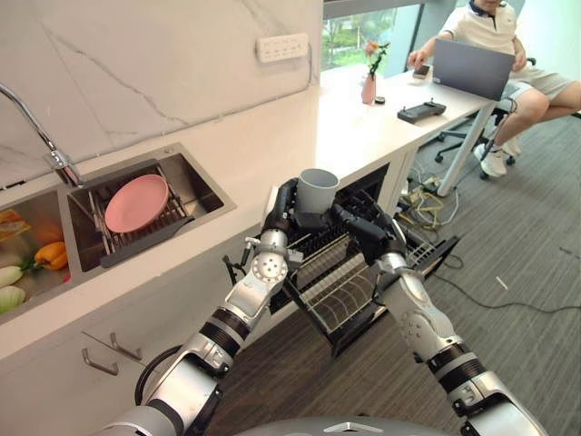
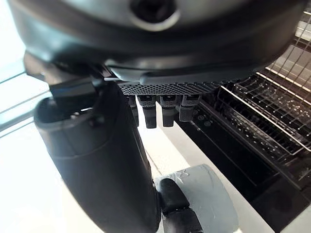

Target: Place the dishes in the dishwasher.

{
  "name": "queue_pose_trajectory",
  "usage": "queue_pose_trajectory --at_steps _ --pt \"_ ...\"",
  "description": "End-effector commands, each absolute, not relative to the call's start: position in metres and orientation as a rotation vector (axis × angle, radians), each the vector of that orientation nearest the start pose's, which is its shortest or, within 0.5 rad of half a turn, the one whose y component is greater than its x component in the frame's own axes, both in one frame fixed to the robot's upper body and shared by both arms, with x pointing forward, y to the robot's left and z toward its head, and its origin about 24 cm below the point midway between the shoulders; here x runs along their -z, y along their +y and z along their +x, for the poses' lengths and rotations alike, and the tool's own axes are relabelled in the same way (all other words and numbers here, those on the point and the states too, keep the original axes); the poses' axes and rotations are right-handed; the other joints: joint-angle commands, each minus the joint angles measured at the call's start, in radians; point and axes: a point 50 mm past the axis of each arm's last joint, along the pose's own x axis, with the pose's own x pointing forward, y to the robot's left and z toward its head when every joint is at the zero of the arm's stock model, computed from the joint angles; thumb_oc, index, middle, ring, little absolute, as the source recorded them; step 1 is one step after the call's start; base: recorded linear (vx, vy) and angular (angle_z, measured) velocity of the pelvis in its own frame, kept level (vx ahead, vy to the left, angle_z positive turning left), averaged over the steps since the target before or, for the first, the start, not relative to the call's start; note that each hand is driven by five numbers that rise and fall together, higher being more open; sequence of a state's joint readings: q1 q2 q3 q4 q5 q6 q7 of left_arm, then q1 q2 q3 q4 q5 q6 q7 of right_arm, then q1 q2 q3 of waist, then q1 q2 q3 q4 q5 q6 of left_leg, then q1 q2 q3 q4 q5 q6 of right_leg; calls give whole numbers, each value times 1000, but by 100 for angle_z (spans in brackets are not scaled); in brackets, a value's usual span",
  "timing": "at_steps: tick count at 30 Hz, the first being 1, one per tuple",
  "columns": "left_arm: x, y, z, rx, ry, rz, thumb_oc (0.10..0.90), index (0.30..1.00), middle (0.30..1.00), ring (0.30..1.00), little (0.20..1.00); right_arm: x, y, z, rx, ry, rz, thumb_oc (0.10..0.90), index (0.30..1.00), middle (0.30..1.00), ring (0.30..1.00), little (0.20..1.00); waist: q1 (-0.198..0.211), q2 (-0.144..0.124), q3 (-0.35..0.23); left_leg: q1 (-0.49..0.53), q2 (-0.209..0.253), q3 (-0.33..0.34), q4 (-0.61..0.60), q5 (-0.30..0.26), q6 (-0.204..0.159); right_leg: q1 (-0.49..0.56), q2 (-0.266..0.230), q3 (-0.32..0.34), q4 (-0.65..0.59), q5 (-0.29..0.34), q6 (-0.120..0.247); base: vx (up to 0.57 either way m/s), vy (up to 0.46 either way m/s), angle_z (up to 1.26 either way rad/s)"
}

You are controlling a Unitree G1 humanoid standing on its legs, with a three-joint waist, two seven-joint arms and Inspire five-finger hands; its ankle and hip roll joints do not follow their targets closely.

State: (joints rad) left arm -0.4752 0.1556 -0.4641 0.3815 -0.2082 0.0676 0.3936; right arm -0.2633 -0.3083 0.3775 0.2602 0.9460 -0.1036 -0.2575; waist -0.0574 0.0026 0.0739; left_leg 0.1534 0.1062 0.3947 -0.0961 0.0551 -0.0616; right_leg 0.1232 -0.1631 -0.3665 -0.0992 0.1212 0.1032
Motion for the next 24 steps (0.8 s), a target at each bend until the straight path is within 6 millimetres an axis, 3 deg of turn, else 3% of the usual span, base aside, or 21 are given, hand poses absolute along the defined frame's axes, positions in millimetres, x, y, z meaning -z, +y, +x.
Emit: queue_pose_trajectory --at_steps 1,13,24 --pt "-136 15 323 326 -297 -1 400 300 300 300 300 -90 -107 320 -268 -3 564 800 900 900 900 900 30 -1 -34 23 -11 -18 9 -79 -10 46 -55 -81 12 -94 76 0 0 0" --pt "-136 16 320 404 -296 -53 400 300 300 300 300 -103 -99 315 -519 -15 597 800 900 900 900 900 37 1 -30 27 -12 -9 9 -78 -15 50 -62 -91 12 -85 81 -8 -1 1" --pt "-148 13 319 492 -331 -96 400 300 300 300 300 -107 -112 319 -597 2 502 800 900 900 900 900 33 2 -28 27 -5 -9 9 -73 -22 52 -57 -96 12 -87 82 6 0 0"
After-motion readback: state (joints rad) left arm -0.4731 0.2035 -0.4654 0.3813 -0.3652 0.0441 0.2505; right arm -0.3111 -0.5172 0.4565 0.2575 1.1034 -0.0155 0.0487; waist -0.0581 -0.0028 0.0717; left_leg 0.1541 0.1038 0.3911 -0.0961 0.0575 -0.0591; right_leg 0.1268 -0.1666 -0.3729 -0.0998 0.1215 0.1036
